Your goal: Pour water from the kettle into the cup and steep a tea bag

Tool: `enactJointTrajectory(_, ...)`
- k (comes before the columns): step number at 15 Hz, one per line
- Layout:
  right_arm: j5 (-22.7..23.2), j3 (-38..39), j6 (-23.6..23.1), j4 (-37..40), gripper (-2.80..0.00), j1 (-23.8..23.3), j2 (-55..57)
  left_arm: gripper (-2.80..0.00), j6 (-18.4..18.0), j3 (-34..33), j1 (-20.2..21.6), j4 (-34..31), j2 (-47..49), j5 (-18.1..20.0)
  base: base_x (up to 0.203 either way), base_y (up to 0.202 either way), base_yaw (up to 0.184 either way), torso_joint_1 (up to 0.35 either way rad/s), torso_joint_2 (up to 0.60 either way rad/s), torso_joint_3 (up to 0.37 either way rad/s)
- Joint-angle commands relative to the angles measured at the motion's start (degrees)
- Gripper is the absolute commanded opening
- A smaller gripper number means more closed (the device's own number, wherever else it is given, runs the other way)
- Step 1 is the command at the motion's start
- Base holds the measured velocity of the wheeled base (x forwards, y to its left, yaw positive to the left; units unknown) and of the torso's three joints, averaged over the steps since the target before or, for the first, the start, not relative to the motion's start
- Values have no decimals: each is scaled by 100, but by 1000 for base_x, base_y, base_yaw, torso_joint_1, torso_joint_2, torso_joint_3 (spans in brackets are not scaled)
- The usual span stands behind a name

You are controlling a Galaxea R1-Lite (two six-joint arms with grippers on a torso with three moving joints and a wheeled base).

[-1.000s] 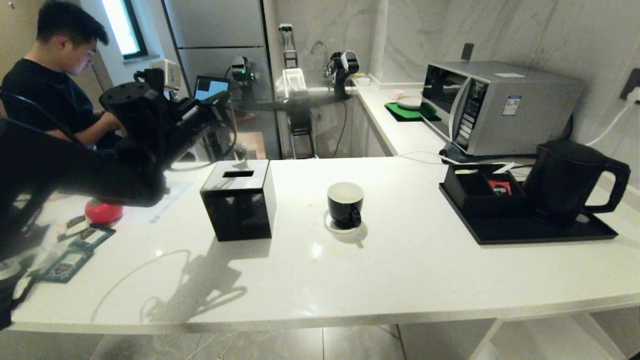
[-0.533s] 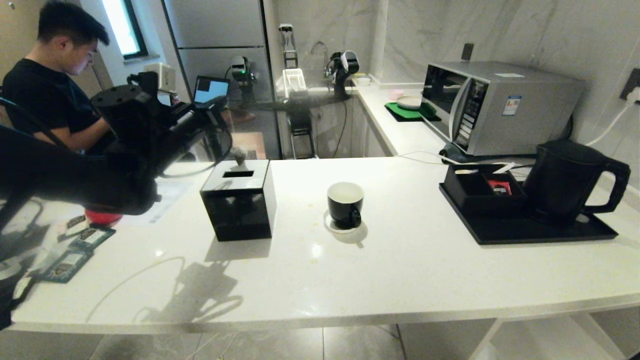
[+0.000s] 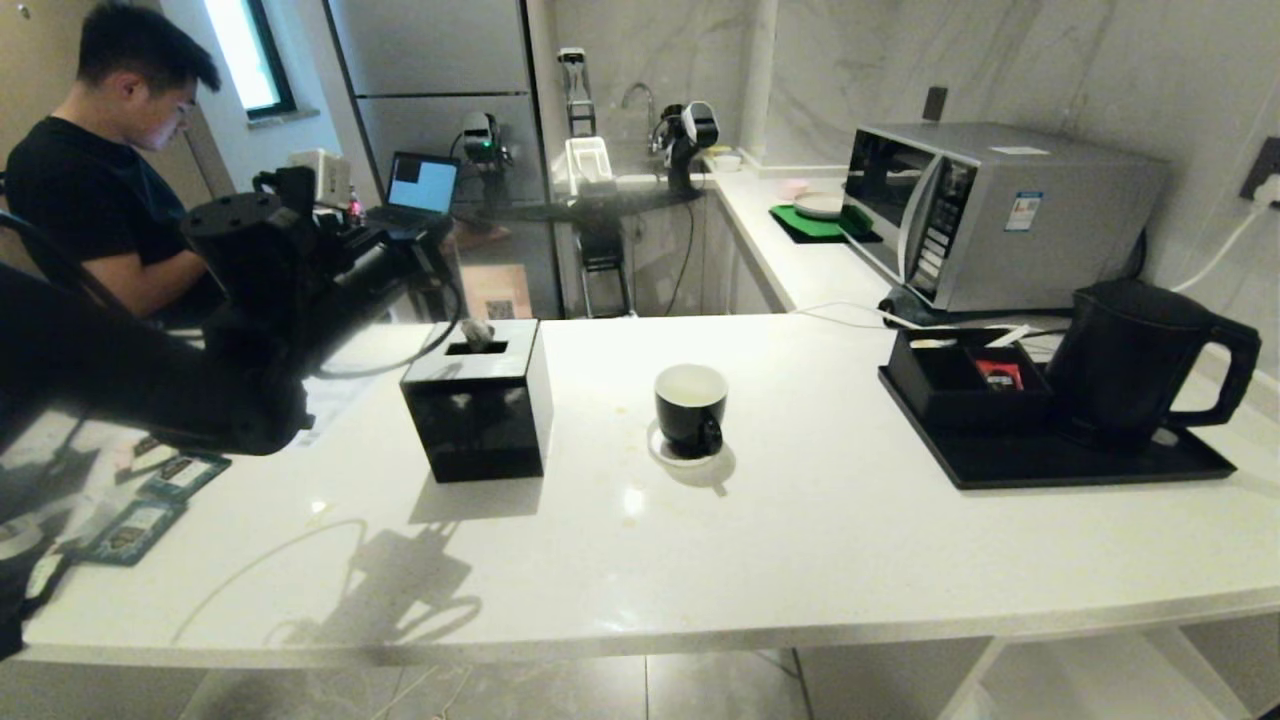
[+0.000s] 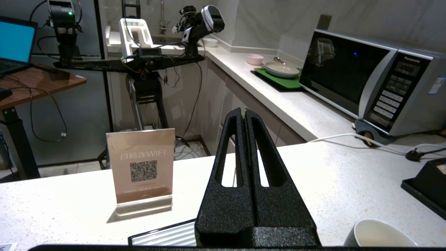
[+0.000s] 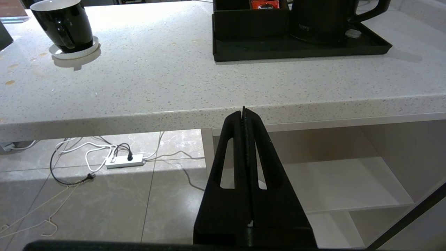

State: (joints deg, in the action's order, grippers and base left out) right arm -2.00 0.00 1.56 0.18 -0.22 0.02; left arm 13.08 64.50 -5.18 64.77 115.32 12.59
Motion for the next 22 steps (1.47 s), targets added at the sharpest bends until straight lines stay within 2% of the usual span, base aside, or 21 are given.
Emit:
enactJointTrajectory(1,-2,0,3,-1,-280,4,-2,-280,10,-16,-18,18,-54,7,0,0,0,0,0,0)
enactJointTrajectory(8,-2,0,3,-1,-280,4,1,-280,1,-175,-9,92,123,6,0,0,0,0,0,0)
enactJointTrajectory(13,-2,0,3,-1,-280,0,4,-280,1,-734,-1,635,276,6,0,0,0,0,0,0)
enactJointTrajectory(15,-2,0,3,-1,-280,-3,4,-280,1,-807,8,659,289,6,0,0,0,0,0,0)
enactJointTrajectory(22,-2,0,3,-1,-280,-4,-1,-280,-22,-491,163,601,321,6,0,0,0,0,0,0)
